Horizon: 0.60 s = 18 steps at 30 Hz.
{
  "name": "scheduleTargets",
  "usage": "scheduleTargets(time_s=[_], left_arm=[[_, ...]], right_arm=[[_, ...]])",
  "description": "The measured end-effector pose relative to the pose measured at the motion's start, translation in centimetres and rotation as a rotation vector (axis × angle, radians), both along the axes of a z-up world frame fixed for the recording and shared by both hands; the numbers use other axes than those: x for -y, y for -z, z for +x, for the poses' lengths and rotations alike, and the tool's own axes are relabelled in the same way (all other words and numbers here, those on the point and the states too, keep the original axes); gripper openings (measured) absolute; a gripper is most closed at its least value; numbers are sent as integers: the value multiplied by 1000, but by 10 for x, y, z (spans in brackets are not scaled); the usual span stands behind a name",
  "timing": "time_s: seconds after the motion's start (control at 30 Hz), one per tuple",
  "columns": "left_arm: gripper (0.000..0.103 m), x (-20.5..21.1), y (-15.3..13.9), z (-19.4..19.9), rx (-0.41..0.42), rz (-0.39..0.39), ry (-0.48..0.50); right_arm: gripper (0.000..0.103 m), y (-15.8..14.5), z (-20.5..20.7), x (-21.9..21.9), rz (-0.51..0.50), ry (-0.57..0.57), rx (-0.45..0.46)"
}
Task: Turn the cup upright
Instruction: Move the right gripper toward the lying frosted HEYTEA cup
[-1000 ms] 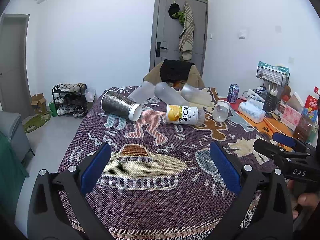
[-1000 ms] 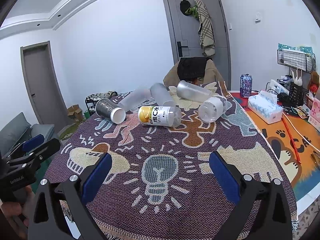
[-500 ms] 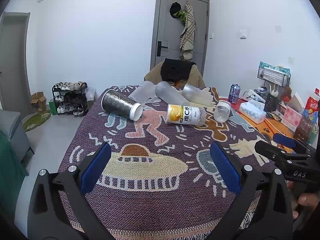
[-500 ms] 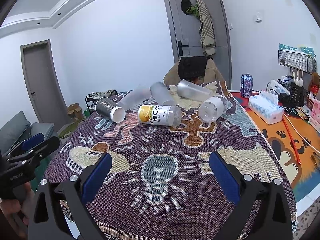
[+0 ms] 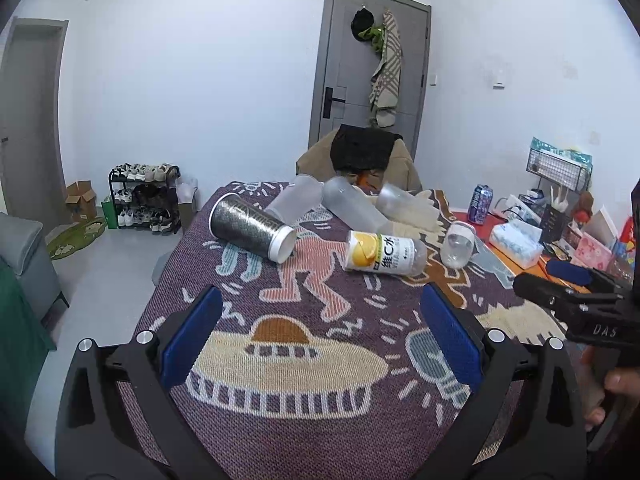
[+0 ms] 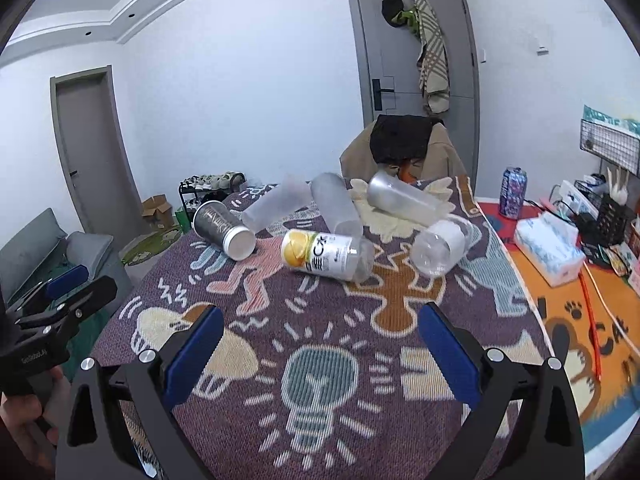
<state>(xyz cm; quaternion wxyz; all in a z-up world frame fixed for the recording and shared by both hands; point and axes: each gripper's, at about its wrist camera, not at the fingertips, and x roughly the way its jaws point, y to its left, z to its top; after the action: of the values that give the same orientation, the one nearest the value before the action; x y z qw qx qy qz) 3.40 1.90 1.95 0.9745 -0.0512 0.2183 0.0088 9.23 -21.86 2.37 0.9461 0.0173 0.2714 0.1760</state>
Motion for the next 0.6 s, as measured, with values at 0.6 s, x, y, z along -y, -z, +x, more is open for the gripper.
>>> scheduleTargets(time_s=[0.6], left_arm=[[98, -31, -11, 63, -22, -63, -69]], right_arm=[[95, -22, 113, -23, -66, -60, -68]])
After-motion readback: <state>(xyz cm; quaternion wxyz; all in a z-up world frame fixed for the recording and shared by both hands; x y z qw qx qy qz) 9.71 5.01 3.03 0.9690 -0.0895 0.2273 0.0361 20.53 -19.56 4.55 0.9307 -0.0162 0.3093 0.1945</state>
